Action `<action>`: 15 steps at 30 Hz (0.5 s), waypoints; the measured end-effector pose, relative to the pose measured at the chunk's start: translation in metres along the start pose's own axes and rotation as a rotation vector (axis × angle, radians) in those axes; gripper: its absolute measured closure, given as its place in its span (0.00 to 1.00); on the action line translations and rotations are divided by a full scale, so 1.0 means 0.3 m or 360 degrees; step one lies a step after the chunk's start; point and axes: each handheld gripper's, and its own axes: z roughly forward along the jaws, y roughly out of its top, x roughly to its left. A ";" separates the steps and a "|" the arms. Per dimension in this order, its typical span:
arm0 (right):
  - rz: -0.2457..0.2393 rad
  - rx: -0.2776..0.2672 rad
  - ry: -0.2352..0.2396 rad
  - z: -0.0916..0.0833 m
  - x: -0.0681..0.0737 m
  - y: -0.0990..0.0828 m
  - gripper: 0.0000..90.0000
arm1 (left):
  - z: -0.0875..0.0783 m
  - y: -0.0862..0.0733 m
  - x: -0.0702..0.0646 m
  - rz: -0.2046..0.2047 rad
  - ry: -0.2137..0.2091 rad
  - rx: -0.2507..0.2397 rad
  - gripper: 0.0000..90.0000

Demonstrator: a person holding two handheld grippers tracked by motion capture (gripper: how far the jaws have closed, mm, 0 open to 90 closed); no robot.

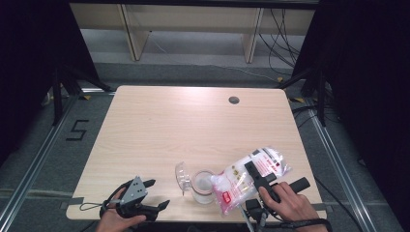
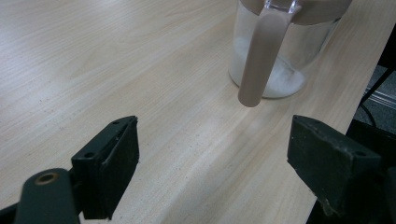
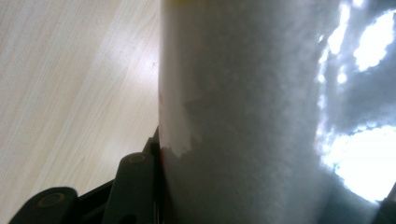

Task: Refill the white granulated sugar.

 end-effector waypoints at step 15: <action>0.0026 -0.0003 -0.0003 0.000 0.004 0.002 0.63 | -0.002 0.000 0.005 0.0027 0.0011 0.0025 0.18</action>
